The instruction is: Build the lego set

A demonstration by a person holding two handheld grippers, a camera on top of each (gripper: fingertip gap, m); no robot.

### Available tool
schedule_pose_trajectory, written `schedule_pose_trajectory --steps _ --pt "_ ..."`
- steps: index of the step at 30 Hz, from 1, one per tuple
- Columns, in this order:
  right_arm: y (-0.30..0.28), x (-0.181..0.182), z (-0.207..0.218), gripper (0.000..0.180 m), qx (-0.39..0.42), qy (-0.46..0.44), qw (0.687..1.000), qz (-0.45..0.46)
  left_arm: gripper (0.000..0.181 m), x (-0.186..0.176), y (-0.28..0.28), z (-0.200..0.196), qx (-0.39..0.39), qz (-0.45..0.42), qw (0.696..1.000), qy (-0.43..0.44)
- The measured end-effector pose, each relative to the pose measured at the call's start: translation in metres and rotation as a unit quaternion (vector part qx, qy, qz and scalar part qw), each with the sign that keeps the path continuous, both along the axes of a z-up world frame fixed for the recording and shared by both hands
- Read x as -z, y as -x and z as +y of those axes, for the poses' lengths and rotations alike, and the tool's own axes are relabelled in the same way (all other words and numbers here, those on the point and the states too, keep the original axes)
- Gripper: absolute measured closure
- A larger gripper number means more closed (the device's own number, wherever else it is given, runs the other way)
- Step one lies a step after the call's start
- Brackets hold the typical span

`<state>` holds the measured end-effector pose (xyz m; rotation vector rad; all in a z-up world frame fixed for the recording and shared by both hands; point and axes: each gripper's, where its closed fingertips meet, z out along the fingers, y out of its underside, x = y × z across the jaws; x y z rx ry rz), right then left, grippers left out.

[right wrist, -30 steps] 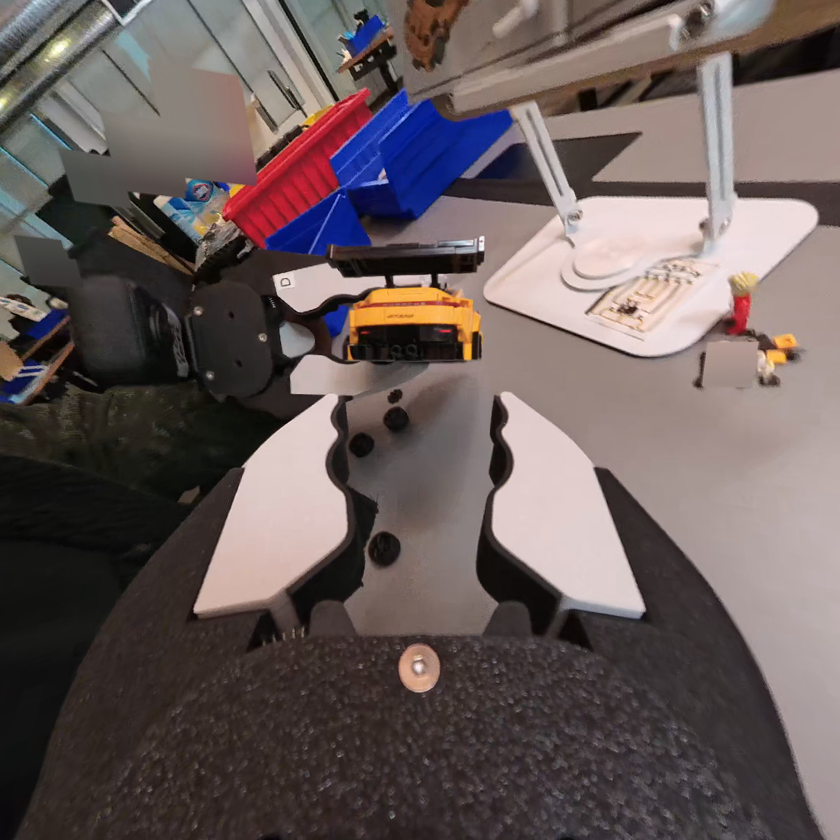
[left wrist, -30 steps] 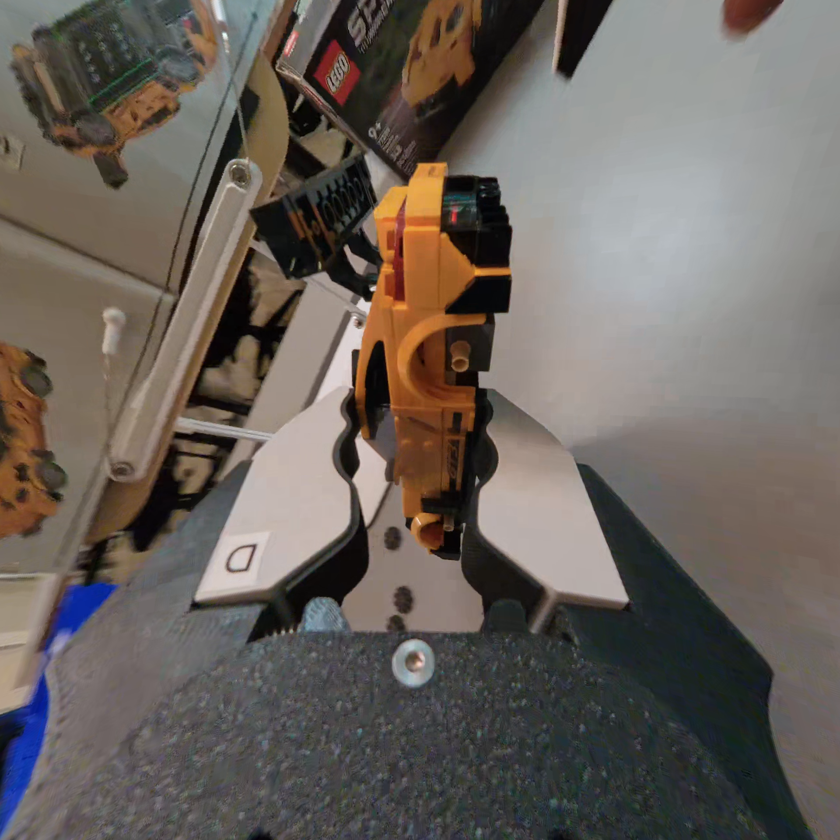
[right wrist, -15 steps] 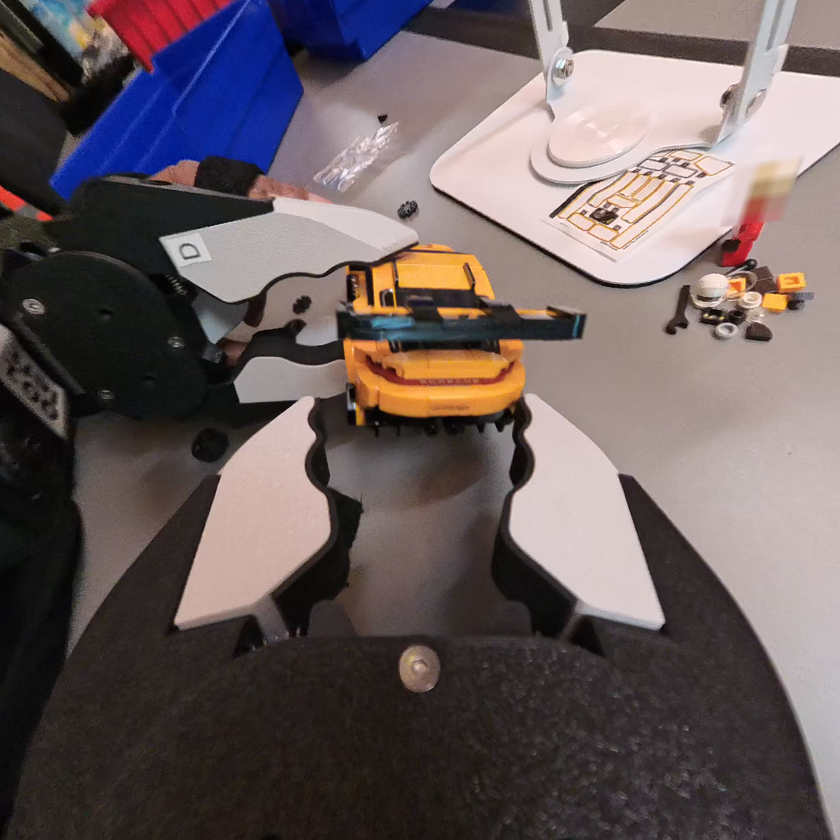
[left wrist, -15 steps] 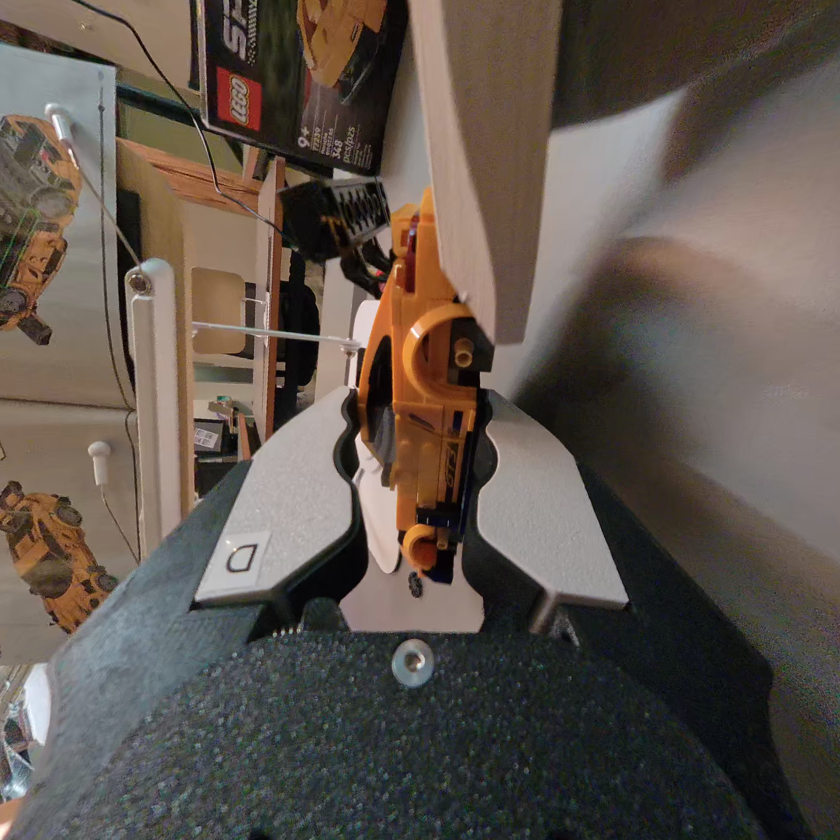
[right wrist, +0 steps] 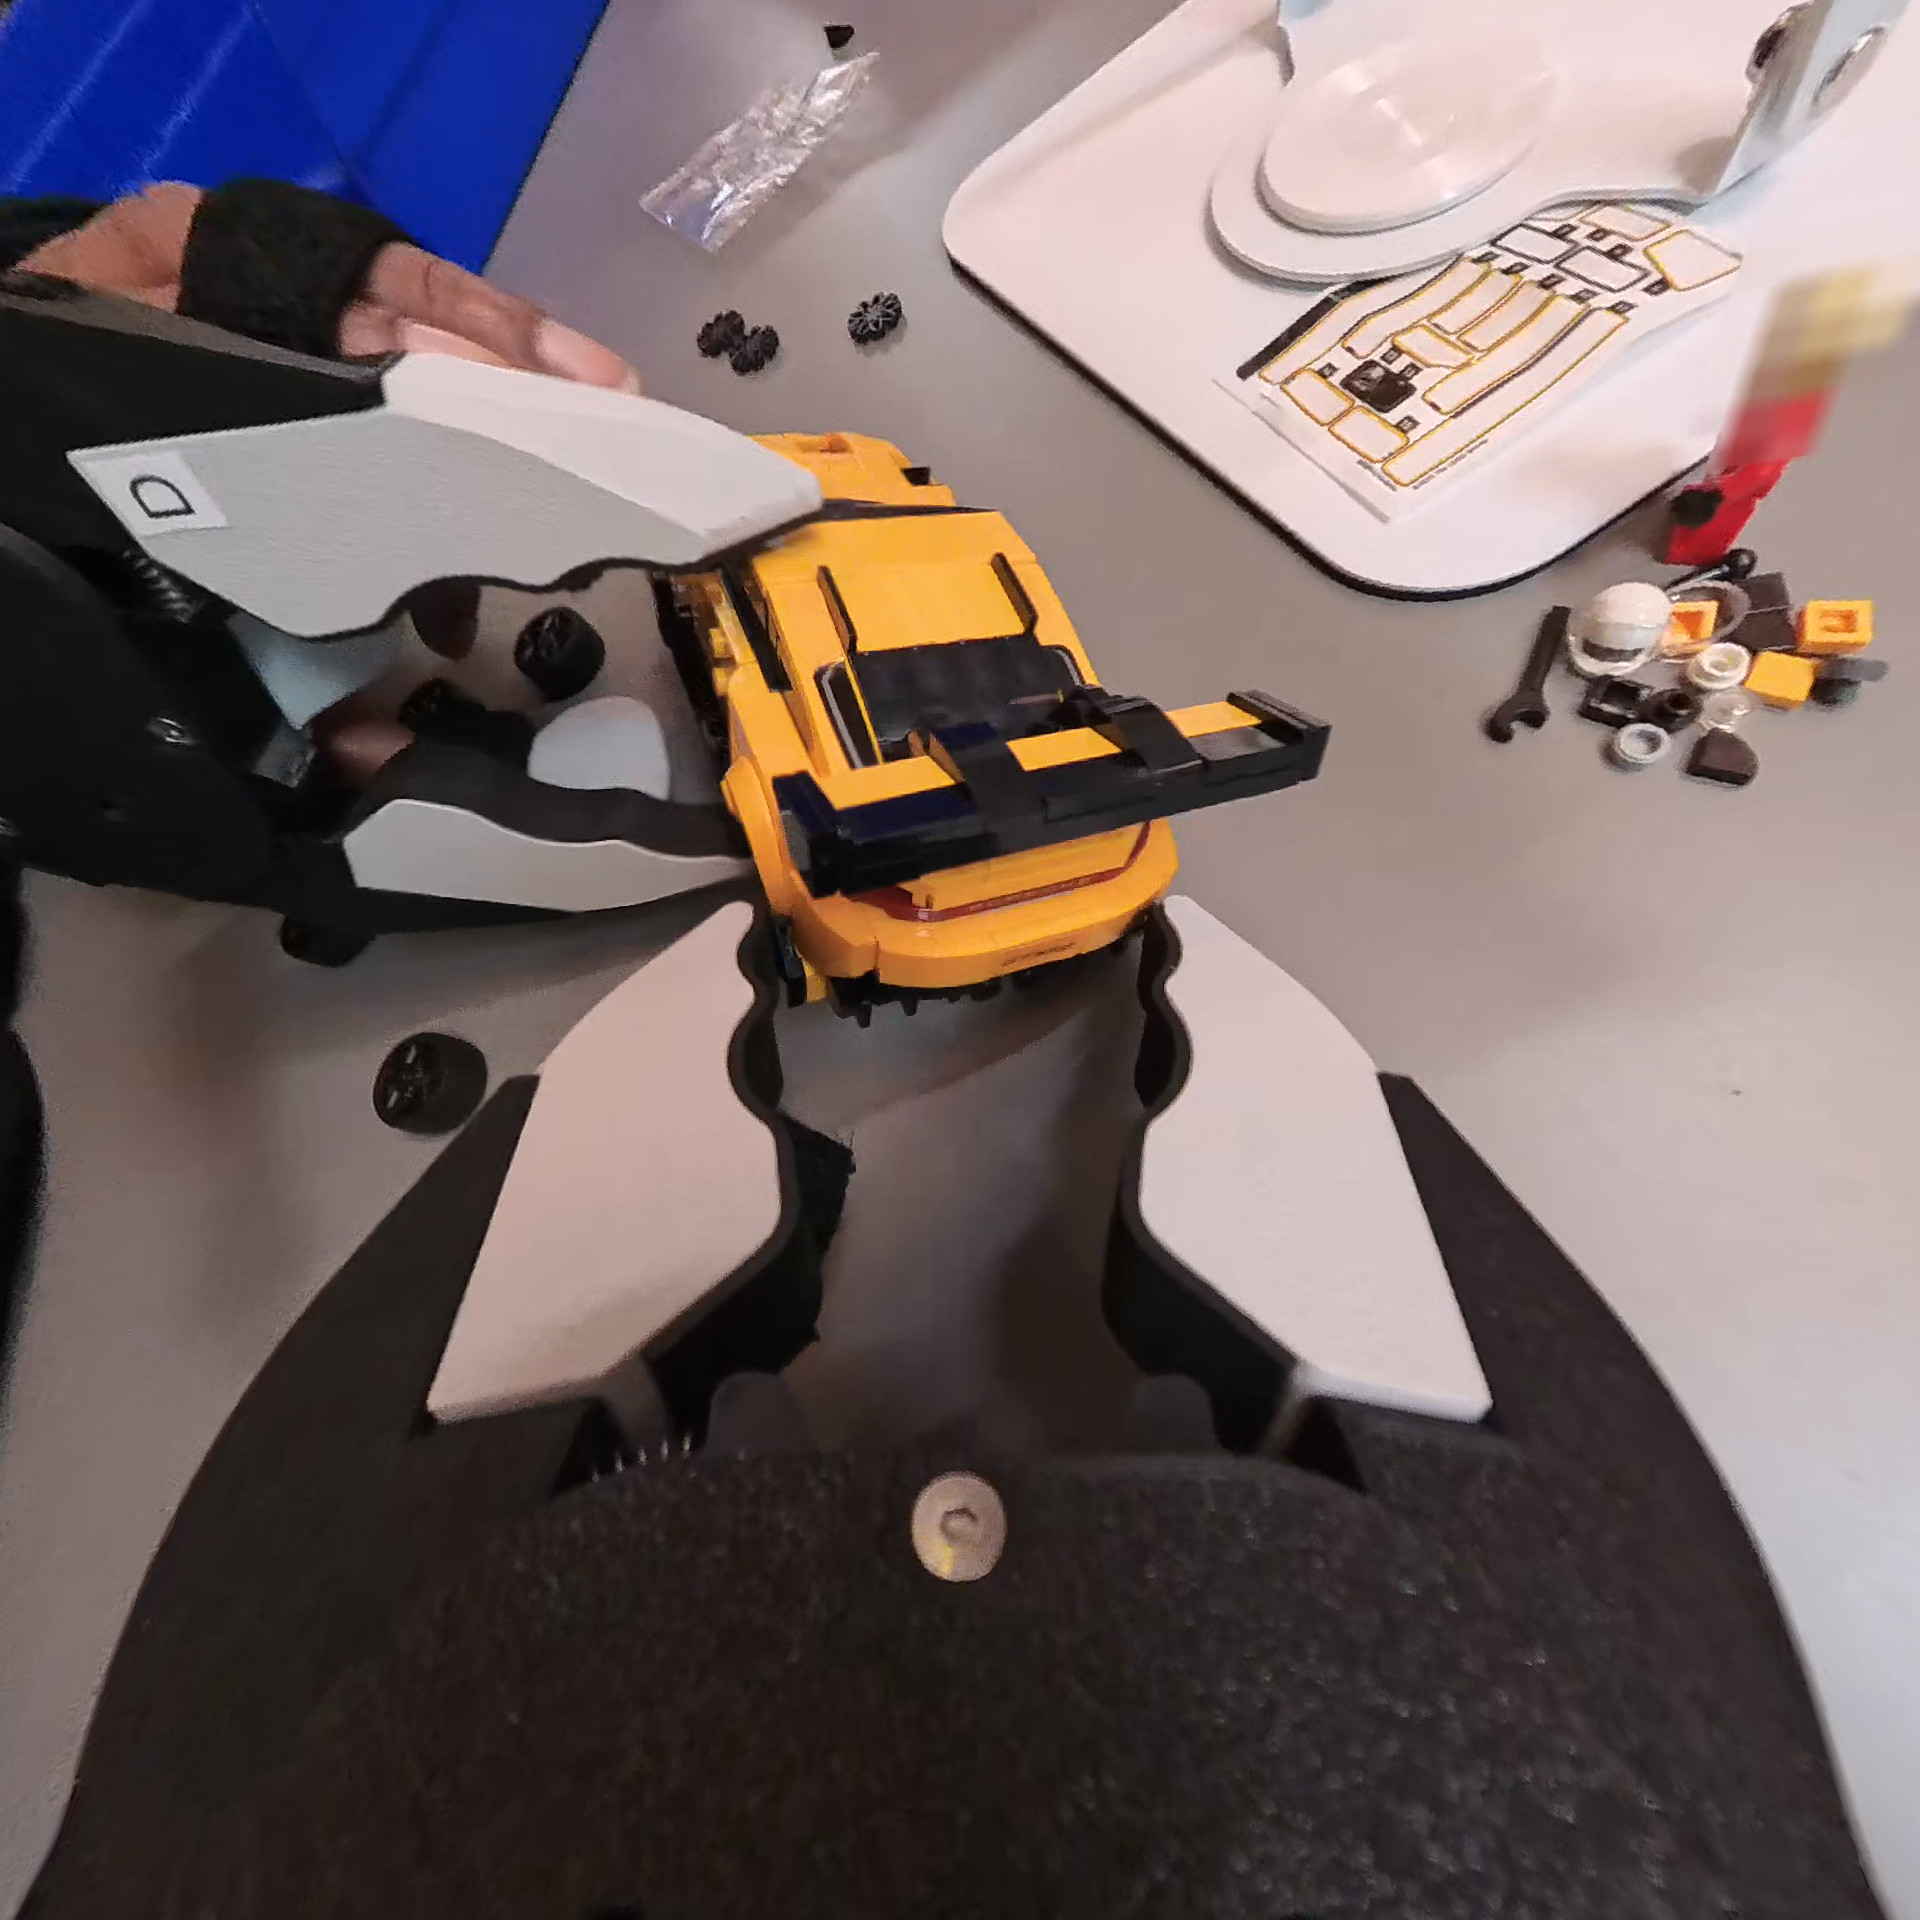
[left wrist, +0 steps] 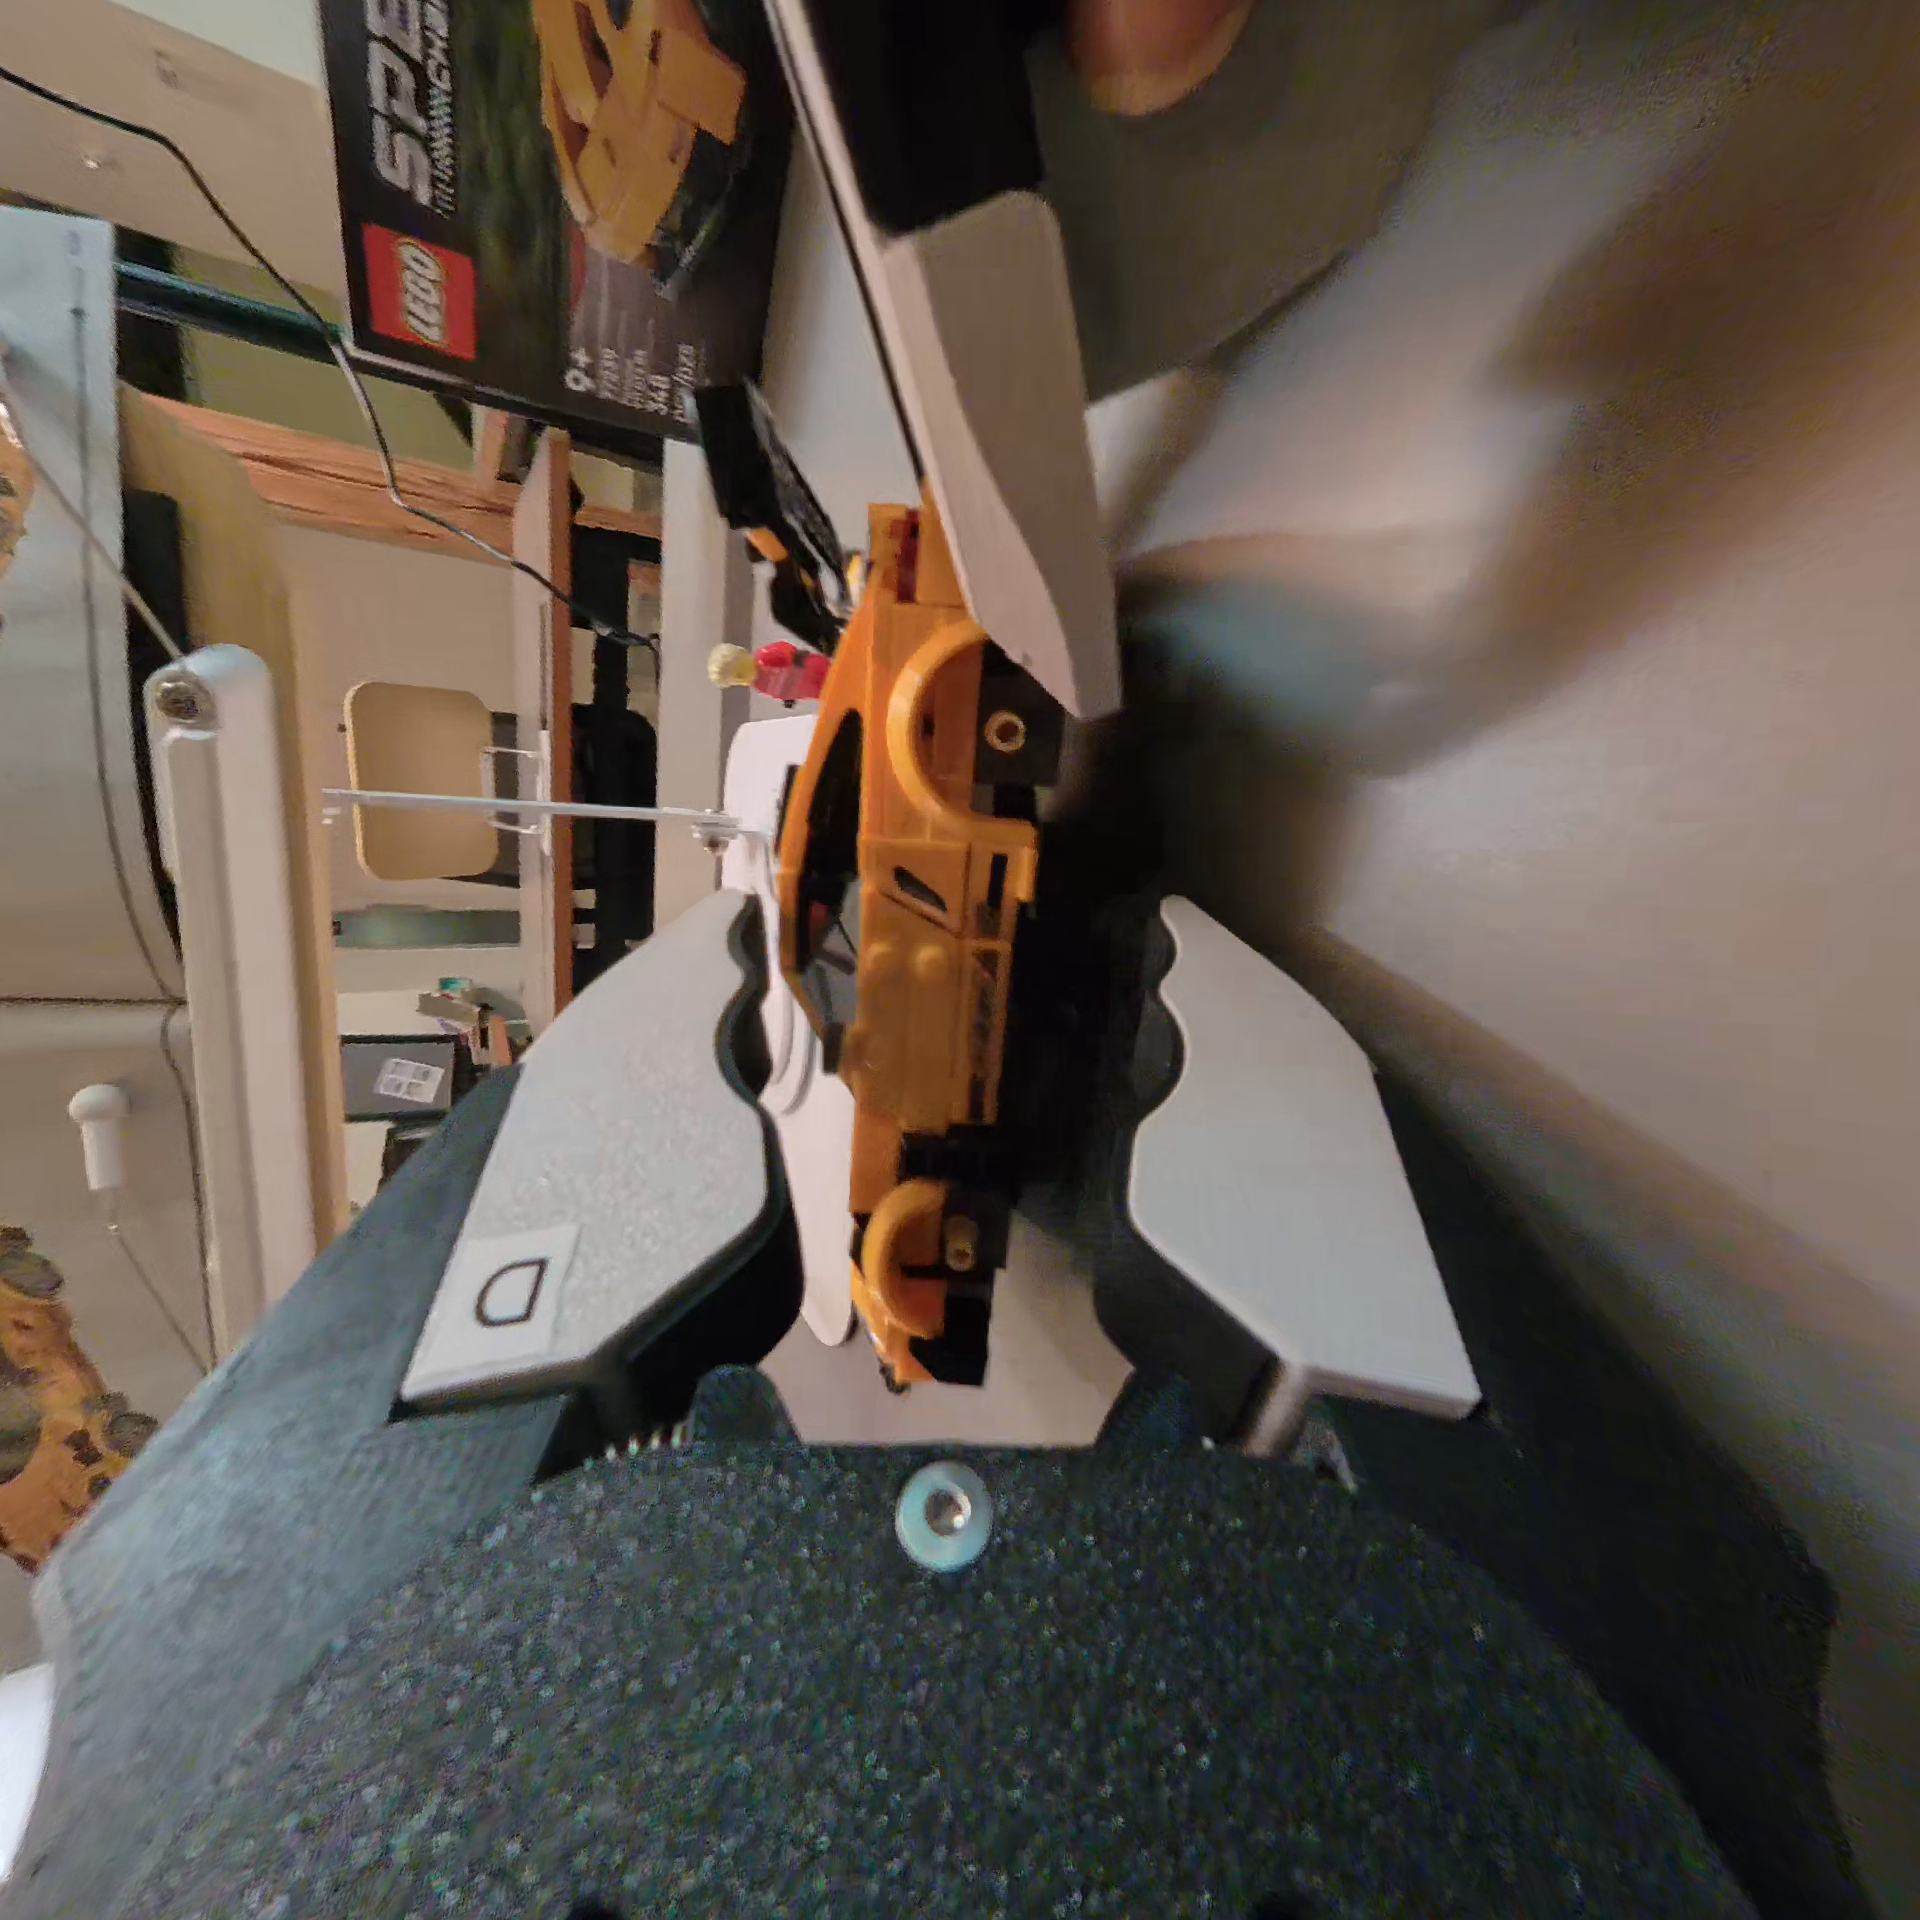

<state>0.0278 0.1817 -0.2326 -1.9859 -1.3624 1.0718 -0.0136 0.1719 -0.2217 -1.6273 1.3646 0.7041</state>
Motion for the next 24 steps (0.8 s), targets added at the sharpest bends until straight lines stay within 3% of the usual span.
schedule_pose_trajectory --steps 4,7,12,18,21,24 --pt "-0.002 0.004 0.002 0.114 0.002 -0.033 0.999 -0.018 0.108 0.001 0.01 -0.017 0.014 -0.021 0.999 0.04" --pt "-0.005 0.006 0.003 0.117 -0.003 -0.068 0.997 -0.039 0.113 -0.012 0.014 -0.033 0.007 -0.139 0.986 0.095" --pt "-0.009 0.011 0.001 0.12 -0.005 -0.103 0.993 -0.061 0.121 -0.049 0.027 -0.046 -0.017 -0.418 0.891 0.176" --pt "-0.028 0.011 -0.006 0.114 -0.017 -0.101 0.991 -0.087 0.122 -0.076 0.061 -0.039 -0.034 -0.523 0.837 0.157" --pt "-0.051 -0.022 0.008 0.113 0.018 -0.138 0.988 -0.064 0.13 -0.089 0.076 -0.04 -0.031 -0.564 0.814 0.137" --pt "-0.056 -0.09 0.042 0.119 0.091 -0.197 0.976 0.019 0.148 -0.095 0.092 -0.036 -0.024 -0.609 0.785 0.112"
